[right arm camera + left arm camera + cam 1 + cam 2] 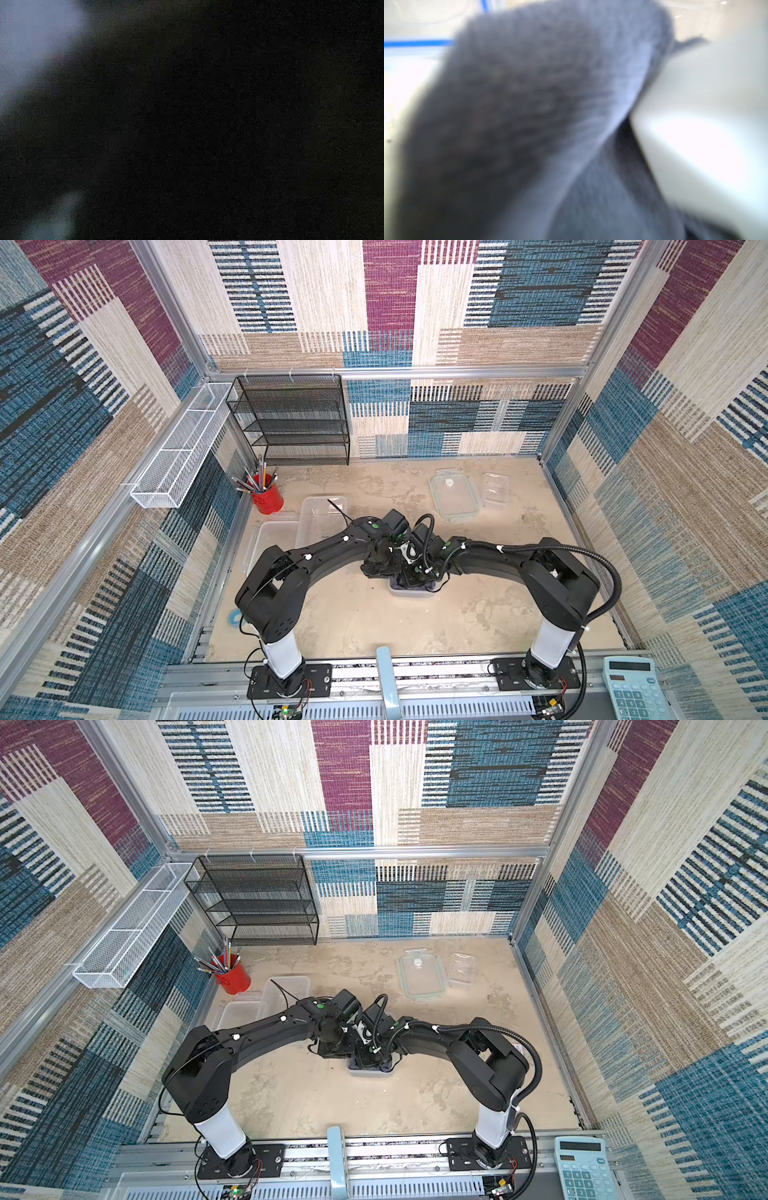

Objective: Wipe the insides of the lunch boxes
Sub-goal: Wipe the dirt inside the lunch box.

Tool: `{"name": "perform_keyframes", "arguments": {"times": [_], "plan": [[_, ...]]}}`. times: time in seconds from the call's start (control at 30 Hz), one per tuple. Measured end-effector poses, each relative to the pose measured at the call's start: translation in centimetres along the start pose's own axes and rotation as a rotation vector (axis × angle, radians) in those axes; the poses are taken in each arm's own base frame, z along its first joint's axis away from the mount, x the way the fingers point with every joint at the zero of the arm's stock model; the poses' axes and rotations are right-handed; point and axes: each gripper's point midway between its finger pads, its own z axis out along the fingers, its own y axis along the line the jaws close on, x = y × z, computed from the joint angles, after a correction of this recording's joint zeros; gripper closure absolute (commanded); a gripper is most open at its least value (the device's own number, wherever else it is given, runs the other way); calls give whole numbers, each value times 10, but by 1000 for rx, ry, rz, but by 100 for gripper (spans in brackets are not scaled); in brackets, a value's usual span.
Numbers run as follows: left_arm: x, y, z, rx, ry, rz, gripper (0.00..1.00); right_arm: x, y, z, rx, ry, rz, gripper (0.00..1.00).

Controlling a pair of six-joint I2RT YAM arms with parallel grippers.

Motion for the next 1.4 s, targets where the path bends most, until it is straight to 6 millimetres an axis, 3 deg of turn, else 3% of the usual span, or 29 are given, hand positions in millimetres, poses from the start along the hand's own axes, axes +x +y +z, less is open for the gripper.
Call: {"name": "perform_keyframes", "arguments": {"times": [0.2, 0.37, 0.47, 0.7, 0.87, 1.0, 1.13, 1.27, 1.4], "plan": [[-2, -7, 2, 38, 3, 28, 100, 2, -24, -9, 115, -1, -24, 100], [-9, -19, 6, 105, -32, 50, 100, -10, -56, -22, 207, -34, 19, 100], [-5, -14, 5, 90, -27, 69, 100, -15, -82, -38, 309, -47, 57, 100], [-4, -14, 4, 92, -25, 109, 100, -53, -110, -68, 438, -147, 87, 100], [-2, -13, 4, 92, -29, 113, 100, -79, -122, -67, 476, -156, 94, 100], [-6, -14, 5, 91, -61, 116, 100, -107, -120, -62, 467, -156, 101, 100], [-8, -13, 6, 82, -79, 93, 100, -129, -101, -60, 375, -172, 117, 100], [-8, -11, 7, 65, -74, 68, 100, -137, -79, -51, 229, -195, 152, 100], [-6, -9, 4, 44, -48, 62, 100, -125, -59, -36, 133, -190, 159, 100]]}}
